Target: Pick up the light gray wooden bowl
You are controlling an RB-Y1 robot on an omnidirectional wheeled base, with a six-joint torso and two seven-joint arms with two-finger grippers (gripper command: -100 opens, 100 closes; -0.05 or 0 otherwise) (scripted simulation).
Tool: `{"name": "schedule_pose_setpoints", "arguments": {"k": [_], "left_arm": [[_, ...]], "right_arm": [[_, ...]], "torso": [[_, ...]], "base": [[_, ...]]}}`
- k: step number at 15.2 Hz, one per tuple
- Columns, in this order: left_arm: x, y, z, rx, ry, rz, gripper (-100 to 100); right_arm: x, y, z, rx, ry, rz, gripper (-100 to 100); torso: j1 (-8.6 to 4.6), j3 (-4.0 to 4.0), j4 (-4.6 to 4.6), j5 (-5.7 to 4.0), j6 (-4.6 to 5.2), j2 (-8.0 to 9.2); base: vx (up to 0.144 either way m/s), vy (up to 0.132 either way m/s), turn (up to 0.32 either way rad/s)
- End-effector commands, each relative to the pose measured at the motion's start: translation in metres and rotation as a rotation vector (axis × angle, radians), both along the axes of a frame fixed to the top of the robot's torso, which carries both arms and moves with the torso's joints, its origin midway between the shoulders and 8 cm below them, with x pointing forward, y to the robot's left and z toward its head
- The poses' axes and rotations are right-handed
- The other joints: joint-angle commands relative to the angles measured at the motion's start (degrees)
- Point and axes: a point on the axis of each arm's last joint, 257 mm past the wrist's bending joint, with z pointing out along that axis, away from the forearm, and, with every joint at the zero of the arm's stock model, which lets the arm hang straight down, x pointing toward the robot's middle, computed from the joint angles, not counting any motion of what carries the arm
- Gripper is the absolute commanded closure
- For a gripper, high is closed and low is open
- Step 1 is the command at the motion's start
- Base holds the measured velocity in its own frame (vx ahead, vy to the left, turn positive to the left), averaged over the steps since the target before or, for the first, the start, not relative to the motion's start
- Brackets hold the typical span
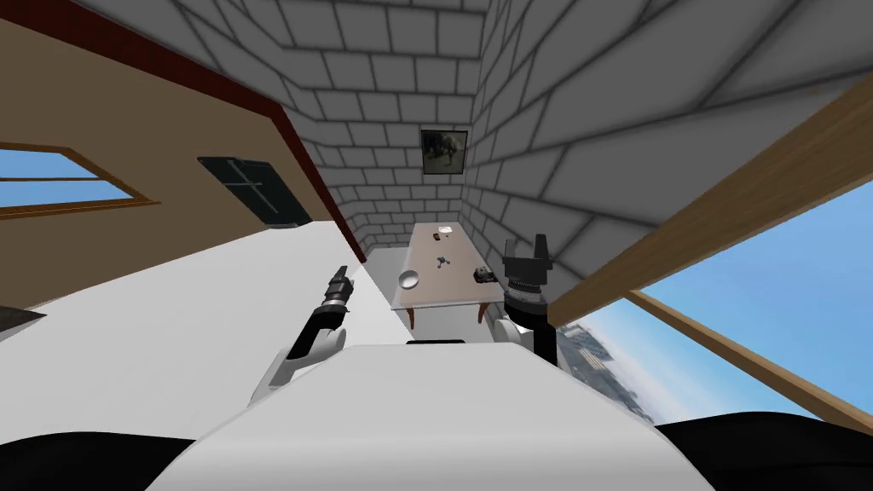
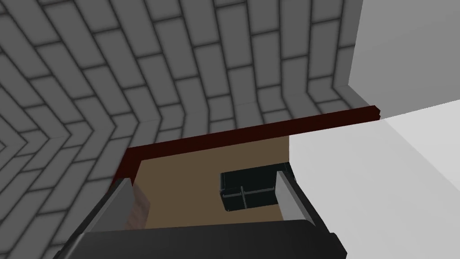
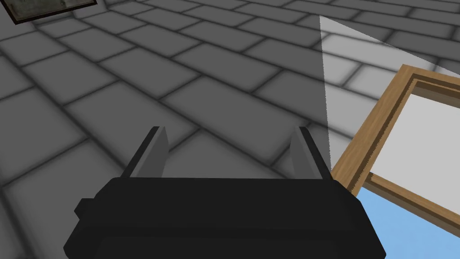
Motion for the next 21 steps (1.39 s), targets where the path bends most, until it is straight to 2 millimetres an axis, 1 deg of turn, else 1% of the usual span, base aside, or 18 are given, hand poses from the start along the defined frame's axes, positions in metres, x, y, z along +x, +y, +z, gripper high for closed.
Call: {"name": "schedule_pose_setpoints", "arguments": {"k": [1, 2, 3, 4, 6, 7, 9, 10, 12, 13, 14, 15, 16, 17, 18, 19, 20, 21], "left_arm": [[-0.002, 0.009, -0.009, -0.009, 0.033, 0.018, -100], [-0.007, 0.028, -0.026, -0.023, 0.078, 0.057, -100], [-0.008, 0.029, -0.029, -0.027, 0.09, 0.06, -100], [-0.015, 0.048, -0.045, -0.044, 0.134, 0.1, -100], [-0.015, 0.049, -0.049, -0.049, 0.148, 0.103, -100], [-0.024, 0.067, -0.065, -0.069, 0.193, 0.146, -100], [-0.025, 0.068, -0.069, -0.074, 0.206, 0.148, -100], [-0.035, 0.086, -0.086, -0.098, 0.251, 0.192, -100], [-0.036, 0.086, -0.089, -0.102, 0.263, 0.195, -100], [-0.048, 0.103, -0.105, -0.128, 0.304, 0.238, -100], [-0.049, 0.104, -0.109, -0.134, 0.319, 0.241, -100], [-0.061, 0.119, -0.121, -0.159, 0.35, 0.282, -100], [-0.063, 0.12, -0.128, -0.167, 0.37, 0.288, -100], [-0.064, 0.12, -0.129, -0.169, 0.373, 0.288, -100], [-0.078, 0.135, -0.144, -0.2, 0.412, 0.332, -100], [-0.08, 0.134, -0.148, -0.207, 0.427, 0.335, -100], [-0.095, 0.148, -0.162, -0.238, 0.457, 0.377, -100], [-0.098, 0.147, -0.167, -0.248, 0.479, 0.381, -100]], "right_arm": [[0.0, 0.0, 0.0, 0.0, 0.0, 0.0, 0], [0.0, 0.0, 0.0, 0.0, 0.0, 0.0, 0], [0.0, 0.0, 0.0, 0.0, 0.0, 0.0, 0], [0.0, 0.0, 0.0, 0.0, 0.0, 0.0, 0], [0.0, 0.0, 0.0, 0.0, 0.0, 0.0, 0], [0.0, 0.0, 0.0, 0.0, 0.0, 0.0, 0], [0.0, 0.0, 0.0, 0.0, 0.0, 0.0, 0], [0.0, 0.0, 0.0, 0.0, 0.0, 0.0, 0], [0.0, 0.0, 0.0, 0.0, 0.0, 0.0, 0], [0.0, 0.0, 0.0, 0.0, 0.0, 0.0, 0], [0.0, 0.0, 0.0, 0.0, 0.0, 0.0, 0], [0.0, 0.0, 0.0, 0.0, 0.0, 0.0, 0], [0.0, 0.0, 0.0, 0.0, 0.0, 0.0, 0], [0.0, 0.0, 0.0, 0.0, 0.0, 0.0, 0], [0.0, 0.0, 0.0, 0.0, 0.0, 0.0, 0], [0.0, 0.0, 0.0, 0.0, 0.0, 0.0, 0], [0.0, 0.0, 0.0, 0.0, 0.0, 0.0, 0], [0.0, 0.0, 0.0, 0.0, 0.0, 0.0, 0]], "torso": [[0.0, 0.0, 0.0, 0.0, 0.0, 0.0], [-0.02, 0.0, 0.0, -0.01, -0.04, -0.01], [-0.04, -0.01, 0.0, -0.02, 0.04, -0.02], [-0.04, -0.01, 0.0, -0.01, 0.0, -0.03], [-0.01, -0.01, 0.0, -0.01, 0.0, -0.02], [-0.02, -0.01, 0.0, -0.01, -0.05, -0.01], [-0.04, -0.01, 0.0, -0.02, 0.01, -0.02], [-0.04, -0.01, 0.0, -0.02, -0.04, -0.02], [-0.05, -0.01, 0.0, -0.02, 0.01, -0.03], [-0.05, -0.01, 0.0, -0.02, -0.04, -0.03], [-0.05, -0.02, 0.0, -0.02, 0.02, -0.03], [-0.04, -0.02, 0.0, -0.02, 0.0, -0.04], [0.0, -0.02, 0.0, -0.01, 0.02, -0.04], [0.0, -0.02, 0.0, 0.0, 0.01, -0.04], [0.0, -0.02, -0.01, -0.01, -0.04, -0.04], [0.0, -0.02, 0.0, -0.01, 0.0, -0.04], [-0.02, -0.02, 0.0, -0.01, 0.01, -0.04], [-0.03, -0.02, 0.0, -0.01, 0.03, -0.05]], "base": [[-0.002, 0.022, -0.132], [0.001, 0.012, -0.39], [0.0, 0.021, -0.37], [-0.001, 0.025, -0.427], [-0.006, 0.027, -0.252], [-0.004, 0.018, -0.335], [-0.004, 0.02, -0.251], [-0.004, 0.015, -0.281], [-0.004, 0.019, -0.284], [0.0, 0.017, -0.366], [-0.003, 0.024, -0.383], [-0.007, 0.027, -0.418], [-0.005, 0.03, -0.41], [-0.004, 0.029, -0.181], [-0.005, 0.023, -0.289], [-0.005, 0.021, -0.401], [-0.003, 0.022, -0.474], [-0.003, 0.028, -0.389]]}}
